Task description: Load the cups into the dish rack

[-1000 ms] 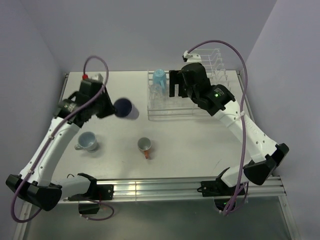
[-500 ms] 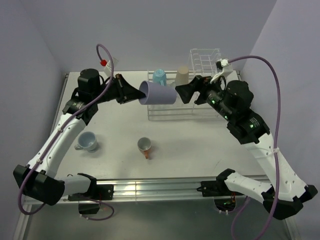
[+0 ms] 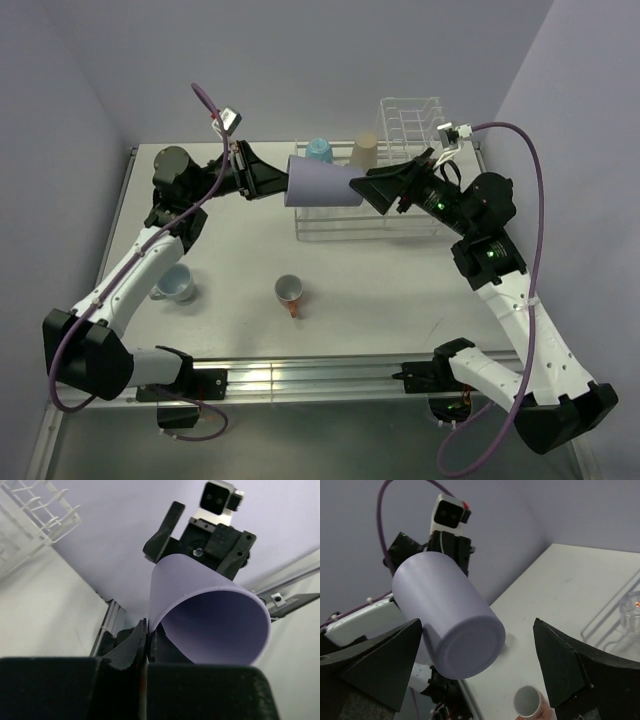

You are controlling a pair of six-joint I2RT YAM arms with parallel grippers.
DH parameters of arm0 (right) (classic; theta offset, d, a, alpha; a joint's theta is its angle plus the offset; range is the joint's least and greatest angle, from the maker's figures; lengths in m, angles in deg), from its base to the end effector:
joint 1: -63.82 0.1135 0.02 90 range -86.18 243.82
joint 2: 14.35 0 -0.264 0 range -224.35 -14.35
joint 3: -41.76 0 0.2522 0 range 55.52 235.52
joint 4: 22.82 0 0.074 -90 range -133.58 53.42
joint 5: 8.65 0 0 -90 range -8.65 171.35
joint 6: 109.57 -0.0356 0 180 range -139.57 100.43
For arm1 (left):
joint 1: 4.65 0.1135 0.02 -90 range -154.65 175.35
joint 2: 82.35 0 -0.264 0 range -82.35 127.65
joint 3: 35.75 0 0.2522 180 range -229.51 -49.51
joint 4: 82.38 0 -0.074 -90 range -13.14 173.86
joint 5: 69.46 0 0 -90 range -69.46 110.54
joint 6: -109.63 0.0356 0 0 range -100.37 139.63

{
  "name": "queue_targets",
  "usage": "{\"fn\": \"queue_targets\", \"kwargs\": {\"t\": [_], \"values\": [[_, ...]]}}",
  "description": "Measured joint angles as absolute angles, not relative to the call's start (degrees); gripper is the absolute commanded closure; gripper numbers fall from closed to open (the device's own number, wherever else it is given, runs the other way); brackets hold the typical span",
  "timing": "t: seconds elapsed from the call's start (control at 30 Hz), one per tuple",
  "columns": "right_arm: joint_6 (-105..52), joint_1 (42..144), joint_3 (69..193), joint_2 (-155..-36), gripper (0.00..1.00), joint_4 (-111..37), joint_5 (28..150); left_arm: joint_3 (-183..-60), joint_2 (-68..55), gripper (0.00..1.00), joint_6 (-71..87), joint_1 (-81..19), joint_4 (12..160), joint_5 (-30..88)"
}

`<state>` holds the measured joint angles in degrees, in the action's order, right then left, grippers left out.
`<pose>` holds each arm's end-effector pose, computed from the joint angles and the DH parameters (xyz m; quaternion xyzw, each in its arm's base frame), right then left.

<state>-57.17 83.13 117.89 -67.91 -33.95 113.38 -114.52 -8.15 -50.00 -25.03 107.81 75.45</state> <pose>0.1808 0.0834 0.4433 -0.1141 0.6347 0.5081 0.5709 0.2625 -0.1286 0.4117 0.1063 0.6446 -0.6960 0.2979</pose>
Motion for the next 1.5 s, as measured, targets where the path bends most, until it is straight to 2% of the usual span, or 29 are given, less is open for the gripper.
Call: {"fn": "queue_targets", "kwargs": {"t": [0.17, 0.37, 0.77, 1.07, 1.17, 1.2, 1.27, 1.3, 1.33, 1.4, 1.5], "values": [[-64.3, 82.15, 115.2, -69.96, 0.0, -23.54, 121.6, -113.48, -5.88, 1.0, -55.75, -25.09, 117.55, 77.72], [-70.31, 82.15, 112.58, -71.05, 0.0, -16.44, 126.59, -113.48, -4.75, 1.0, -58.48, -25.12, 122.43, 78.31], [-72.69, 82.58, 112.49, -71.25, 0.02, -14.3, 128.44, -113.45, -3.39, 1.0, -60.14, -26.45, 126.1, 78.14], [-71.71, 84.35, 113.06, -72.23, 0.12, -16.46, 127.94, -113.37, -2.56, 1.0, -59.99, -26.97, 126.06, 77.68], [-71.03, 84.73, 113.39, -72.28, 0.29, -17.21, 127.66, -113.37, -2.23, 1.0, -59.94, -26.97, 126.06, 77.62], [-70.94, 84.83, 113.48, -72.28, 0.41, -17.38, 127.5, -113.37, -2.08, 1.0, -59.92, -26.97, 126.01, 77.62], [-70.9, 84.83, 113.61, -72.32, 0.57, -17.8, 127.31, -113.37, -1.86, 1.0, -59.96, -26.97, 125.97, 77.62], [-70.85, 84.86, 113.63, -72.34, 0.69, -18.01, 127.26, -113.32, -1.84, 1.0, -59.88, -26.95, 125.86, 77.53], [-70.75, 84.94, 113.72, -72.37, 0.77, -18.28, 127.15, -113.17, -1.84, 1.0, -59.77, -26.95, 125.86, 77.51], [-70.51, 85.08, 114.09, -72.37, 0.94, -19.06, 126.98, -113.02, -1.84, 0.92, -59.53, -26.95, 125.75, 77.42], [-69.78, 85.32, 114.92, -72.54, 1.0, -20.66, 126.39, -112.93, -1.84, 0.75, -58.65, -26.95, 124.99, 77.05]]}}
